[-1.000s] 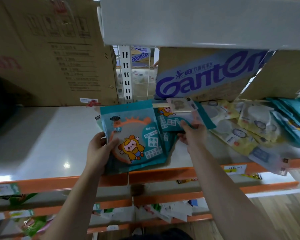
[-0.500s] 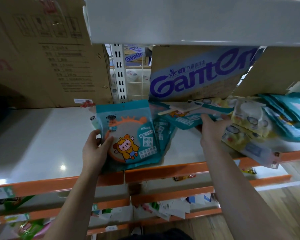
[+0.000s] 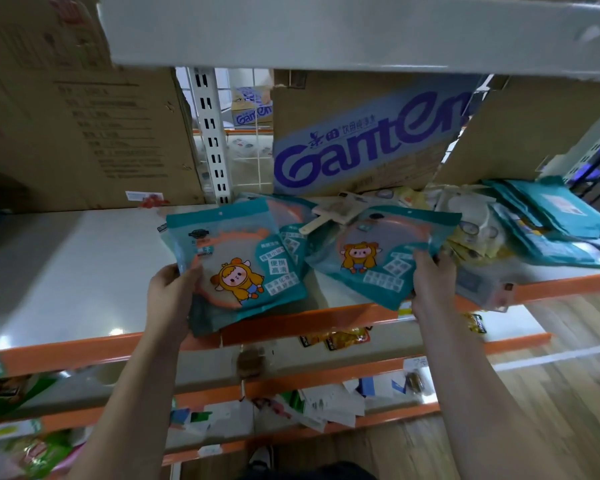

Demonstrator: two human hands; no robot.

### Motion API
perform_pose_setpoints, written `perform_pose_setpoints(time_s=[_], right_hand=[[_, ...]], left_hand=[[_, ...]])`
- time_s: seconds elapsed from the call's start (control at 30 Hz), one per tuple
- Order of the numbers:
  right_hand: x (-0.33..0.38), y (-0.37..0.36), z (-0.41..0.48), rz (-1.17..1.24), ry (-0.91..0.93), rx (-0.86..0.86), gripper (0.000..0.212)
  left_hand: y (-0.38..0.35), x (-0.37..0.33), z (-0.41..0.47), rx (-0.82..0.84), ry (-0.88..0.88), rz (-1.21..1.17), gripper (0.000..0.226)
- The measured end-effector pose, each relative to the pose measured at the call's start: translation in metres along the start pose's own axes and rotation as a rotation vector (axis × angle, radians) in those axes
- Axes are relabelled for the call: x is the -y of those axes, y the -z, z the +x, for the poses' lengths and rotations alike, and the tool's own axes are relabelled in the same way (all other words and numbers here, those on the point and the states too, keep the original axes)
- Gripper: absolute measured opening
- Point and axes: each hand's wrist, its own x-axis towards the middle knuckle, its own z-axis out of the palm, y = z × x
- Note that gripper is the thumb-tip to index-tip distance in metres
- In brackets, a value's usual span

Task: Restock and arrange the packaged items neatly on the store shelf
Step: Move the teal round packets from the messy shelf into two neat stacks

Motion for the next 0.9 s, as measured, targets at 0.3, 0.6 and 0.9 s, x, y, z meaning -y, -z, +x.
perform_pose_setpoints(time_s=[0.3,0.6,0.9], right_hand=[[-0.021,0.026,-0.028,-0.093,0.013,0.081,0.015],[-0.030,-0.031,-0.084,-0.160,0.070,0.225,0.020],[-0.056,-0.130,-0.192,-0.111,0.132,0.366,0.019]], left_hand=[[0.016,-0.001,-0.033,-0.078,-0.080,0.016,0.016],[0.095,-0.011,-0.041,-0.180,-0.196,0.007,0.013],[0.238,-0.033,-0.036,-0.272,-0.278,0.139,0.020]])
